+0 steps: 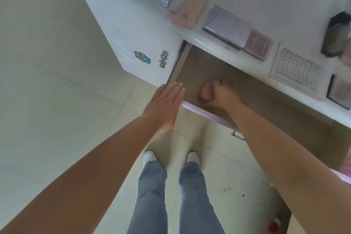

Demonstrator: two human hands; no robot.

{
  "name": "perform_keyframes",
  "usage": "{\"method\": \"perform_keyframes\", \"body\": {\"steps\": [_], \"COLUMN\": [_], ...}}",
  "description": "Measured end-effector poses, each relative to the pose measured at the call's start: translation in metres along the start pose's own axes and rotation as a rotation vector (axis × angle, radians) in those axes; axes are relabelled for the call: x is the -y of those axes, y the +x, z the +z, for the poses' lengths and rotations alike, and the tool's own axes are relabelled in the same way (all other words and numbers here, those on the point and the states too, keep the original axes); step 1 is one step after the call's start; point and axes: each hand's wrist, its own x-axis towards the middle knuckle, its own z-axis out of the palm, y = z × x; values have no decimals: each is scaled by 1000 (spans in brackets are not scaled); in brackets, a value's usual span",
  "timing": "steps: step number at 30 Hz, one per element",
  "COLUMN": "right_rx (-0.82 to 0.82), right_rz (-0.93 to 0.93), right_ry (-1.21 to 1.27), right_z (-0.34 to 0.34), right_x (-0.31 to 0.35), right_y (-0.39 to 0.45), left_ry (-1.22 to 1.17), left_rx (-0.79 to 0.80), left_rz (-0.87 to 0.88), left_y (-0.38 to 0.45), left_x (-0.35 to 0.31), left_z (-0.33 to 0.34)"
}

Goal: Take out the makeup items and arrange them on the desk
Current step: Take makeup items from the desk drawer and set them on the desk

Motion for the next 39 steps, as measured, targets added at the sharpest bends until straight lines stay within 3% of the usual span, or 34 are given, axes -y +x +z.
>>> {"method": "perform_keyframes", "body": {"steps": [4,7,12,15,22,25,27,29,31,33,35,36,37,39], "right_rx": [30,26,-384,-488,-299,-135,-122,-208,-439,-665,-756,-728,-595,-180], "right_rz": [19,-58,-20,-13,-40,-61,-87,-114,-160,-231,-341,-378,-395,-288], "right_ry": [398,535,453,375,-22,-64,-44,12,129,287,305,238,139,-9], "right_z": [-28,-71,-148,-182,-213,-201,-199,-196,-184,-152,-102,-70,-42,-1], "right_x": [-28,-53,-105,-130,-159,-168,-173,-176,-178,-179,-176,-176,-178,-180], "right_y": [-58,-109,-105,-62,34,41,40,30,6,-36,-94,-119,-138,-164], "left_ry": [14,-48,-99,-74,-76,-79,-78,-64,-39,7,24,11,-2,47], "left_rx": [30,-78,-280,-363,-377,-354,-353,-346,-328,-303,-235,-156,-55,59], "left_rz": [-46,-31,98,145,115,91,69,79,152,244,321,331,311,232], "left_y": [2,11,66,101,114,114,114,108,96,79,60,51,43,37], "left_x": [-9,-34,-100,-133,-162,-163,-163,-163,-163,-159,-153,-149,-146,-142], "left_z": [-10,-20,-57,-75,-66,-62,-59,-55,-46,-34,-18,-10,-3,12]}}
